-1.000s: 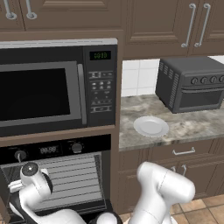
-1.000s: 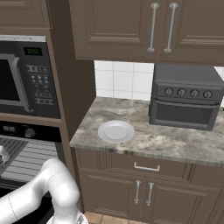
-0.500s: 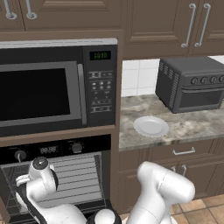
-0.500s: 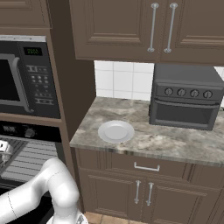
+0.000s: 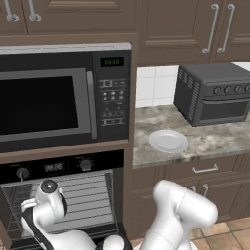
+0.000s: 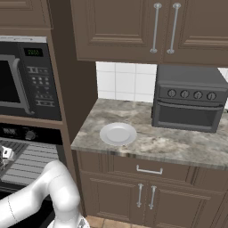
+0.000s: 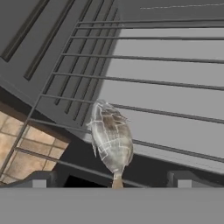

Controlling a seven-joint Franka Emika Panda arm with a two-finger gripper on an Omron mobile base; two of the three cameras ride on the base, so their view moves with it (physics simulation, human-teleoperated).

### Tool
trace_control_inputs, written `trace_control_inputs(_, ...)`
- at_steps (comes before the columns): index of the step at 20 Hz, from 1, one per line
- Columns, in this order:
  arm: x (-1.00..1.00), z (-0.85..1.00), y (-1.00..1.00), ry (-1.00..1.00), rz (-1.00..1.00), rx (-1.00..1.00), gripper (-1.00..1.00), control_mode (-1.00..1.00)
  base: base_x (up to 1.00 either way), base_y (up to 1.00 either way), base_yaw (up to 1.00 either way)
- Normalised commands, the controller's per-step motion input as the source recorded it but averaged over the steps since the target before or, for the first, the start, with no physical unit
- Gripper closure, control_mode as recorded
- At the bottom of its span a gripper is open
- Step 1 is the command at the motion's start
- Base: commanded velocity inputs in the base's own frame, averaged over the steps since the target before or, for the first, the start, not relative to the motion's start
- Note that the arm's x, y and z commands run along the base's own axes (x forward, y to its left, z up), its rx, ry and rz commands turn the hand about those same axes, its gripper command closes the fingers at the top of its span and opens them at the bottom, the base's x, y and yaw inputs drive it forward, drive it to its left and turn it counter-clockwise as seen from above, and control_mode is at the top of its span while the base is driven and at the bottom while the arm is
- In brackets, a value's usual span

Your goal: Take the fish from the oven and place it on the plate on the counter.

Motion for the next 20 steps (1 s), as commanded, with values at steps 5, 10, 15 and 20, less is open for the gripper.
trace_control_inputs(5, 0.34, 0.02, 0.0, 0.03, 0.0, 0.0, -1.0, -1.0, 0.0, 0.0, 0.0)
trace_control_inputs(10, 0.02, -0.22, 0.0, 0.01, 0.0, 0.0, -1.0, -1.0, 0.0, 0.0, 0.0)
trace_control_inputs(15, 0.08, -0.26, 0.0, 0.0, 0.0, 0.0, -1.0, -1.0, 0.0, 0.0, 0.0)
trace_control_inputs(20, 0.27, -0.04, 0.0, 0.0, 0.0, 0.0, -1.0, -1.0, 0.0, 0.0, 0.0)
